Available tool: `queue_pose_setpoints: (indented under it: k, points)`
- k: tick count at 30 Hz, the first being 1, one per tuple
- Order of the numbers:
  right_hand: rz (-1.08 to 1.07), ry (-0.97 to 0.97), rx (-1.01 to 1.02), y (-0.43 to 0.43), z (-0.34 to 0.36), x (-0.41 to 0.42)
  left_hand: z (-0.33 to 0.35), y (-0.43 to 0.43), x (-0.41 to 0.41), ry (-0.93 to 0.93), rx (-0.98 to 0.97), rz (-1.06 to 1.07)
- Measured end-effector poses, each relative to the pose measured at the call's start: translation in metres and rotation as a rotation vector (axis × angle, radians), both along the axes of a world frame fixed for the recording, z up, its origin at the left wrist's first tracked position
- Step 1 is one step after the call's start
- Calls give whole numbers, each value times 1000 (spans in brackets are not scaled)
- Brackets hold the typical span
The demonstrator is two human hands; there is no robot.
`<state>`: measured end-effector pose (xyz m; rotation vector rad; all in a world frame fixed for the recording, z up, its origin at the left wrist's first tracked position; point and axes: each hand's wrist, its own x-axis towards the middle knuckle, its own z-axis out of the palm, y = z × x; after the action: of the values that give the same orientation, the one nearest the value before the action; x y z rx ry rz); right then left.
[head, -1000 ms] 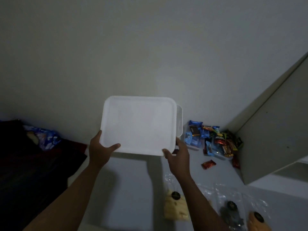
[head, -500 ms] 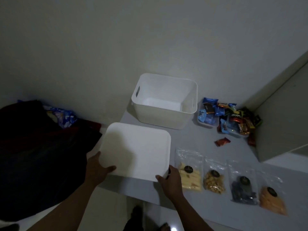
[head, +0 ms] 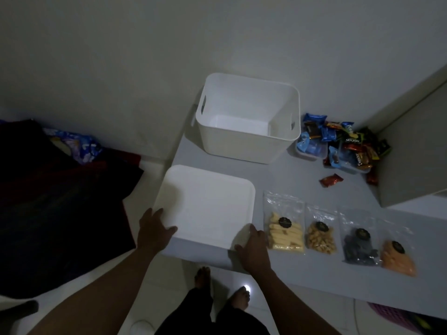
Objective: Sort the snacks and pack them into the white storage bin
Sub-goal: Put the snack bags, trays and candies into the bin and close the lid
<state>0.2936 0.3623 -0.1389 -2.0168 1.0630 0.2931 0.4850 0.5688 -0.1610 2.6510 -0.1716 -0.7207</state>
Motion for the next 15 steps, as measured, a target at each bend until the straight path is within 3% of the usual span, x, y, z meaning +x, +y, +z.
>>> queue_pose_setpoints:
  k: [9, 15]
  points:
    - [137, 61, -91, -6, 7, 3, -5, -19, -11, -136, 114, -75]
    - [-53, -122, -95, -37, 24, -6, 15, -92, -31, -225, -44, -259]
